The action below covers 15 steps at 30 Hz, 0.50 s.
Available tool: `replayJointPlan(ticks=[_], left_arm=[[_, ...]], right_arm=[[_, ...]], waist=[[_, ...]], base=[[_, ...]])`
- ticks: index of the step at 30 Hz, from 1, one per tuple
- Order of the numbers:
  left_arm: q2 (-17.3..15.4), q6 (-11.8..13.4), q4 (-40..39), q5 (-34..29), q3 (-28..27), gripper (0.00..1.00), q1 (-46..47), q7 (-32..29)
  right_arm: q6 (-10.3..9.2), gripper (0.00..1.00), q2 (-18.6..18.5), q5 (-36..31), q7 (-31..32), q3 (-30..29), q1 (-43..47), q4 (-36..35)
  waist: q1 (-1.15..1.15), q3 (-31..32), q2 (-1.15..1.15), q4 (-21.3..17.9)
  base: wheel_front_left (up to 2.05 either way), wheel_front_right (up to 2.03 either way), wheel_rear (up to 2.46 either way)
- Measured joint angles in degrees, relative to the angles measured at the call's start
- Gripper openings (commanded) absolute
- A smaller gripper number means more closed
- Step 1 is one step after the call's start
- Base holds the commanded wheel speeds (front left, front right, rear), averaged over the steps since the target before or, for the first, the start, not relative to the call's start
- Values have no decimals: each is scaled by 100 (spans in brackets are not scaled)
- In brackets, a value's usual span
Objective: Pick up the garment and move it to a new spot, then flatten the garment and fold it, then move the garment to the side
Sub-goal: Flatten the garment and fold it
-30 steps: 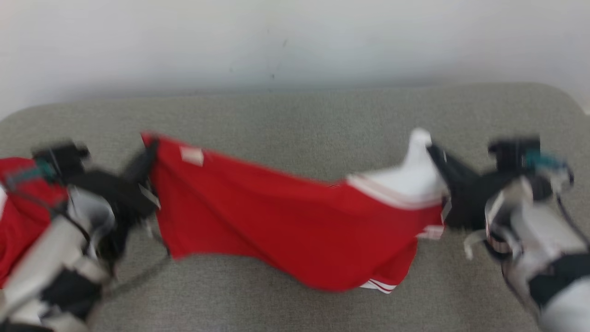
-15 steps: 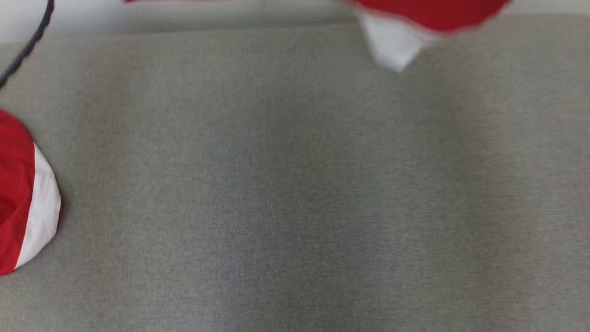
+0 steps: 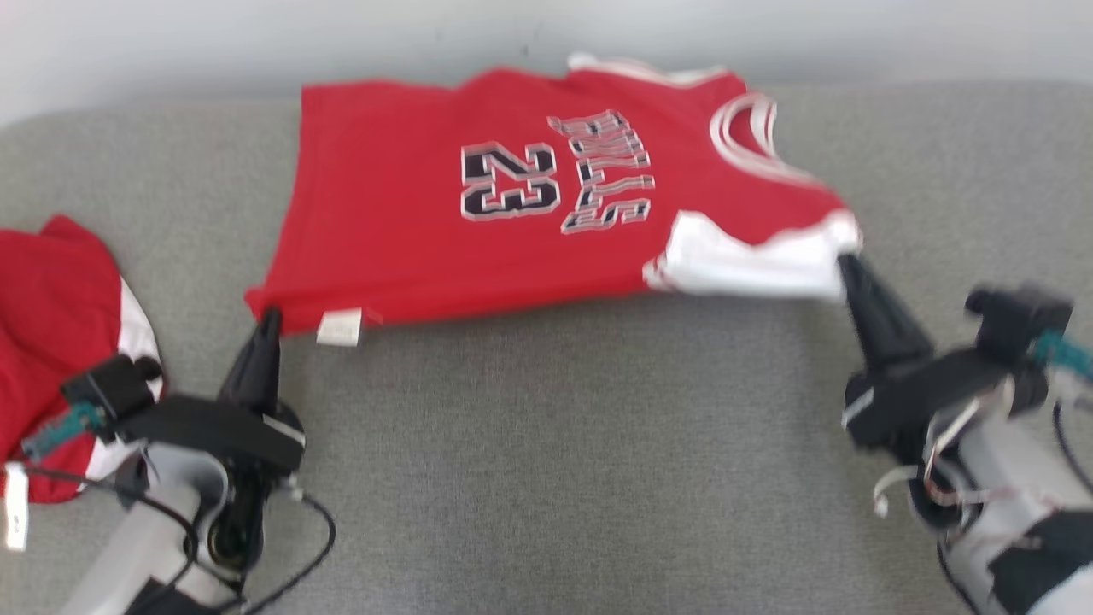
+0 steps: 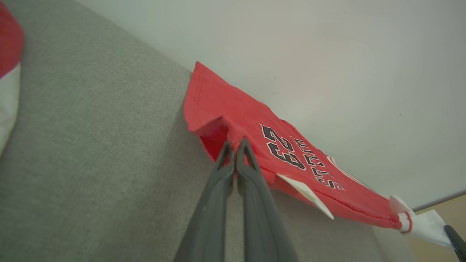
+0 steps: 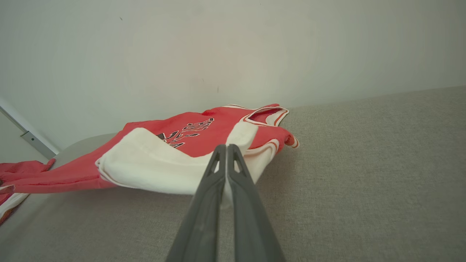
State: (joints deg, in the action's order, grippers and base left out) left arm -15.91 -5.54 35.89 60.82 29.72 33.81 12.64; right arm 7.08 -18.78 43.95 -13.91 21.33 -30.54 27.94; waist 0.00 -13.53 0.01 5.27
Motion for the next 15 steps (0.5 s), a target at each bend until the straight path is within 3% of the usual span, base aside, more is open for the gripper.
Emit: replayJointPlan(ticks=[15], left_arm=[[138,-2,327,-289,634,0,-1589,35]], right_arm=[[0,0,-437,311,-29,654,2075,-254]], waist=[[-2,1228,-2,-124]], base=[[0,0,0]])
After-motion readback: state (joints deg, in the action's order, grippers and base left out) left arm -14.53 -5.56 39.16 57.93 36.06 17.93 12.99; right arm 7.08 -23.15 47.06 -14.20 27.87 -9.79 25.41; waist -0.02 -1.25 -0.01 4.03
